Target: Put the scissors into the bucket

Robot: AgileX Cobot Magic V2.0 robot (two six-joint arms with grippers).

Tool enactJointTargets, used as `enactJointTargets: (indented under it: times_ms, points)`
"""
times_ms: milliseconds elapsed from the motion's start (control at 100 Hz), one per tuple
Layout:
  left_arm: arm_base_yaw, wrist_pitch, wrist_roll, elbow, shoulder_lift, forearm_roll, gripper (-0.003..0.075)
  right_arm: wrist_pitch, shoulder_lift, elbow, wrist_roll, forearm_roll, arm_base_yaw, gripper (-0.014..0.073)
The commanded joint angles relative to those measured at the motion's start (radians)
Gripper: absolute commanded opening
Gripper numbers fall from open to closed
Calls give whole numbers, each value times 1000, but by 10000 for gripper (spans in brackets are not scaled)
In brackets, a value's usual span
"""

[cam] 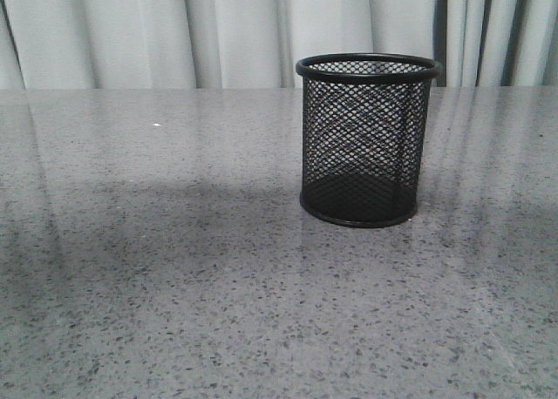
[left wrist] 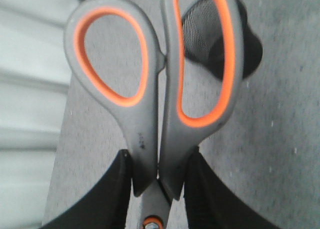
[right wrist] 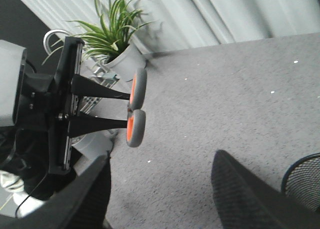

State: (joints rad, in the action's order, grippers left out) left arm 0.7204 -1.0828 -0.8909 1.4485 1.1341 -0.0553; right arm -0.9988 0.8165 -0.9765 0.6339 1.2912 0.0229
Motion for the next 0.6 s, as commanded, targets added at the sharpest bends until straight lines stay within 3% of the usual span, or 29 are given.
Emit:
enactJointTargets:
  times_ms: [0, 280, 590]
  points:
    - [56, 120, 55, 35, -9, -10, -21, -18, 24, -45, 12, 92, 1, 397]
    - [182, 234, 86, 38, 67, -4, -21, -33, 47, -47, 22, 123, 1, 397]
    - [271, 239, 111, 163, 189, 14, -21, -22, 49, -47, 44, 123, 1, 397]
